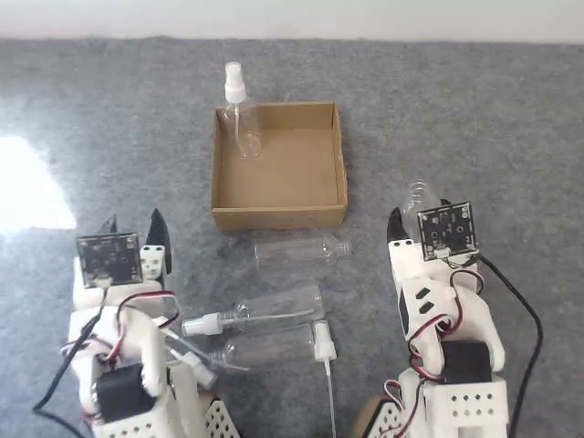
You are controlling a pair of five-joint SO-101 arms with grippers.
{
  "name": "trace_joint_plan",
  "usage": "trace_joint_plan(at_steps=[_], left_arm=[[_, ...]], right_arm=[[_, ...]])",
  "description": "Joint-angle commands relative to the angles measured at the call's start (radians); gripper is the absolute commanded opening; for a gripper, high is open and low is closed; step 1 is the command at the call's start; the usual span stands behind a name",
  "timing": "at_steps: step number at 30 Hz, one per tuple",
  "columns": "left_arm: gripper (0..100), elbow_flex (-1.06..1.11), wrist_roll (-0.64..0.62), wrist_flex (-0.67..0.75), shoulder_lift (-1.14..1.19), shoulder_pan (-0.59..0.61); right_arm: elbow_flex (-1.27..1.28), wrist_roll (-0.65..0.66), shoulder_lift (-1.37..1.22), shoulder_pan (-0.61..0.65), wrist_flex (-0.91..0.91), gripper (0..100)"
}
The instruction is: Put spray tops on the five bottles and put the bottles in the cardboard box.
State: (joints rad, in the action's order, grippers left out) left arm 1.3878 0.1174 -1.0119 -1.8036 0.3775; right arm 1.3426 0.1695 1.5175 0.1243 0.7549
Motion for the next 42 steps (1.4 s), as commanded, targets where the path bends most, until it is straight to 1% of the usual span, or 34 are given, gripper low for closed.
trace_joint_plan(at_steps=[1,8,12,18,22,26,30,35,42], left_arm=[[21,-0.107,0.031,-0.041,-0.006,0.041],[21,-0.177,0.034,-0.127,-0.006,0.046],[21,-0.22,0.118,-0.169,0.044,0.049],[21,-0.317,0.127,-0.18,0.371,0.06],[21,-0.424,0.123,-0.232,0.572,0.12],[21,-0.473,0.123,-0.296,0.689,0.158],[21,-0.464,0.124,-0.339,0.743,0.163],[21,-0.417,0.124,-0.377,0.755,0.163],[21,-0.335,0.124,-0.341,0.761,0.164]], right_arm=[[-0.012,-0.008,0.022,-0.021,-0.028,11.2],[-0.012,-0.005,0.021,-0.021,-0.028,11.2],[-0.011,-0.002,0.016,-0.021,-0.028,11.2],[-0.006,0.0,0.016,-0.021,-0.028,11.2],[-0.006,0.002,0.016,-0.021,-0.028,11.2],[-0.006,0.002,0.016,-0.021,-0.028,11.2],[-0.006,0.002,0.016,-0.021,-0.028,11.2],[-0.006,0.002,0.015,-0.021,-0.028,11.2],[-0.006,0.002,0.015,-0.021,-0.028,11.2]])
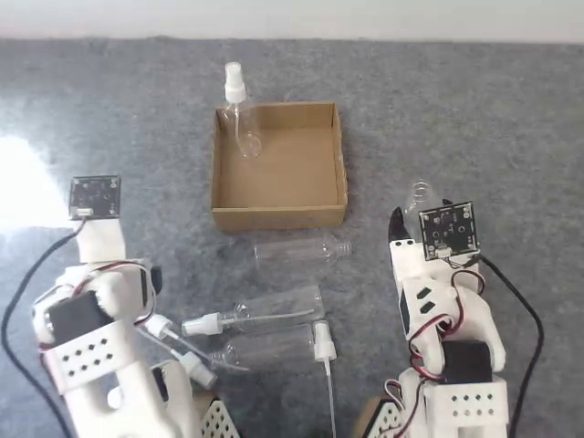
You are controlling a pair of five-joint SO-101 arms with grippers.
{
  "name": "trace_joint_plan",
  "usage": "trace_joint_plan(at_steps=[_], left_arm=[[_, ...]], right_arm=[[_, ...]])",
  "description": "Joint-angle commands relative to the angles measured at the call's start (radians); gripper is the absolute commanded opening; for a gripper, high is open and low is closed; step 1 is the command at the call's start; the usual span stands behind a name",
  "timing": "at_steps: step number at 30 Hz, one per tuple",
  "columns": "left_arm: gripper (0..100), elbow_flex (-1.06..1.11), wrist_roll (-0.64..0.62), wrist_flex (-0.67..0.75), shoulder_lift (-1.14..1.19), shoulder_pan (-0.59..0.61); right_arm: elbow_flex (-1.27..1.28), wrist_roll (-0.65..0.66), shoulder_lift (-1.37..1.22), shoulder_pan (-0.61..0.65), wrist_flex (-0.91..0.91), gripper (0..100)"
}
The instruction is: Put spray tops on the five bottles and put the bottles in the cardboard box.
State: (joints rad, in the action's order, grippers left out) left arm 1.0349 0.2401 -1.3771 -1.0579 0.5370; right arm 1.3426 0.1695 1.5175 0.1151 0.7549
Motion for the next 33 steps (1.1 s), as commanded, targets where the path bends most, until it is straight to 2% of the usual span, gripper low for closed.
trace_joint_plan(at_steps=[1,7,15,23,33], left_arm=[[21,0.035,0.002,0.029,0.015,0.005],[21,0.05,0.037,0.029,0.038,0.005],[21,-0.024,0.043,0.032,0.295,0.006],[21,-0.108,0.038,0.031,0.539,0.081],[21,-0.174,0.038,0.031,0.746,0.04]], right_arm=[[-0.006,0.002,0.015,-0.012,-0.028,11.2],[-0.006,0.002,0.015,-0.012,-0.028,11.2],[-0.006,0.002,0.015,-0.012,-0.028,11.2],[-0.006,0.002,0.015,-0.012,-0.028,11.2],[-0.006,0.002,0.015,-0.012,-0.028,11.2]])
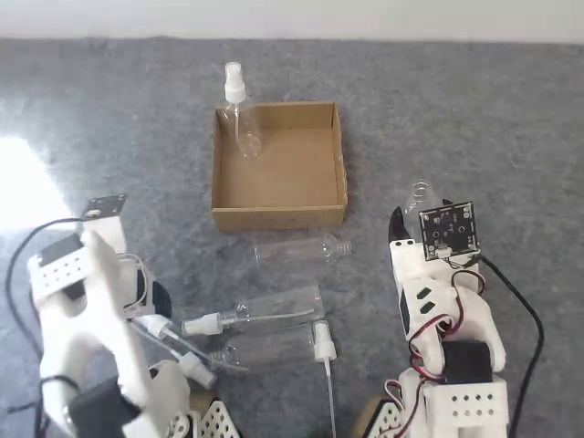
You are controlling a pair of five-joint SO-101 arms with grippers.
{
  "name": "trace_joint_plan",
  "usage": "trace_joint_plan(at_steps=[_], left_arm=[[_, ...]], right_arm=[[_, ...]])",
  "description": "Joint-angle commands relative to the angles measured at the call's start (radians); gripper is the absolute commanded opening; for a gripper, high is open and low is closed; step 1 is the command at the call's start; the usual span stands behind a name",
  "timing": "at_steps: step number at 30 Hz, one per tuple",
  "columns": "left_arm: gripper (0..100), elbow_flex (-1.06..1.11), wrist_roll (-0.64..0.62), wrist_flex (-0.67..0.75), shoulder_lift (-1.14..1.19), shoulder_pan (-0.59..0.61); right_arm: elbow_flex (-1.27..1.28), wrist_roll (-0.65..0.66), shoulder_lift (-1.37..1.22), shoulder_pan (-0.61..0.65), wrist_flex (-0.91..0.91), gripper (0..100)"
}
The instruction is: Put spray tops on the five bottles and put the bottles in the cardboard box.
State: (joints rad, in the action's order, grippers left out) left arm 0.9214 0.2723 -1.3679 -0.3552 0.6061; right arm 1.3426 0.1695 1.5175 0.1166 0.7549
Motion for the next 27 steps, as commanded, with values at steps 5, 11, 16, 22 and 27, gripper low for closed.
trace_joint_plan(at_steps=[5,11,16,22,27], left_arm=[[21,-0.093,0.006,0.021,0.138,-0.055],[21,-0.107,0.006,0.06,0.239,-0.066],[21,-0.108,0.006,0.071,0.261,-0.064],[21,-0.134,0.006,0.018,0.153,-0.064],[21,-0.165,0.006,-0.075,0.017,-0.066]], right_arm=[[-0.006,0.003,0.015,-0.013,-0.028,11.2],[-0.006,0.003,0.015,-0.013,-0.028,11.2],[-0.006,0.003,0.015,-0.013,-0.028,11.2],[-0.006,0.003,0.015,-0.013,-0.028,11.2],[-0.006,0.003,0.015,-0.013,-0.028,11.3]])
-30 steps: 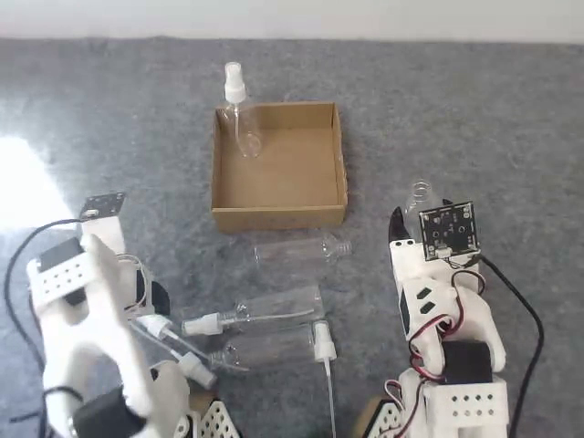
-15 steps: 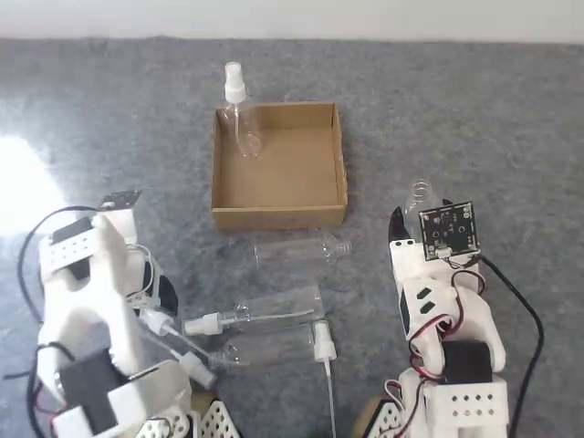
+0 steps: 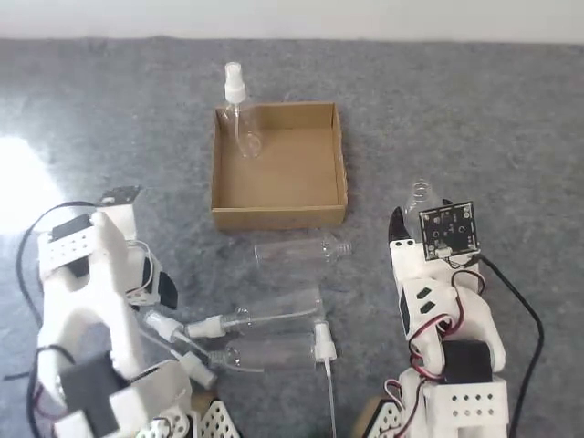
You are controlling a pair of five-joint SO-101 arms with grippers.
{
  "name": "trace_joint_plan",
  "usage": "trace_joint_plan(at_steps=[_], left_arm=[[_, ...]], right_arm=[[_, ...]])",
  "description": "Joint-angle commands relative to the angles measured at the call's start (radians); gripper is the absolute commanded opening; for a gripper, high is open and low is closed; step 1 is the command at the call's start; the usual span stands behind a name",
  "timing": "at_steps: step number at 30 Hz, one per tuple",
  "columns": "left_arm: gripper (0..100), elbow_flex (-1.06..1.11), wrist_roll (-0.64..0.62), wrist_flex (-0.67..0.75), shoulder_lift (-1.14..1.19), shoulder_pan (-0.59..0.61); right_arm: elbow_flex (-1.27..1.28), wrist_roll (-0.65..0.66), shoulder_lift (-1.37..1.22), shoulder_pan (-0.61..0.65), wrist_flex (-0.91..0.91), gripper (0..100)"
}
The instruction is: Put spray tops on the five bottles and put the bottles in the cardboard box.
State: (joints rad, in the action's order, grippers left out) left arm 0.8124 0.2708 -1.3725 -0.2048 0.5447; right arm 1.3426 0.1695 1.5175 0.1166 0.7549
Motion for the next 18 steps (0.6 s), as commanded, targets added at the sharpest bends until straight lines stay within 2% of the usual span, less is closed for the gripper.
trace_joint_plan(at_steps=[1,12,18], left_arm=[[21,-0.056,0.009,-0.08,-0.153,-0.005],[21,-0.013,0.242,-0.104,-0.21,0.0],[21,0.047,0.537,-0.098,-0.21,0.002]], right_arm=[[-0.006,0.003,0.015,-0.013,-0.028,11.3],[-0.006,0.003,0.015,-0.013,-0.028,11.4],[-0.006,0.003,0.015,-0.013,-0.028,11.4]])
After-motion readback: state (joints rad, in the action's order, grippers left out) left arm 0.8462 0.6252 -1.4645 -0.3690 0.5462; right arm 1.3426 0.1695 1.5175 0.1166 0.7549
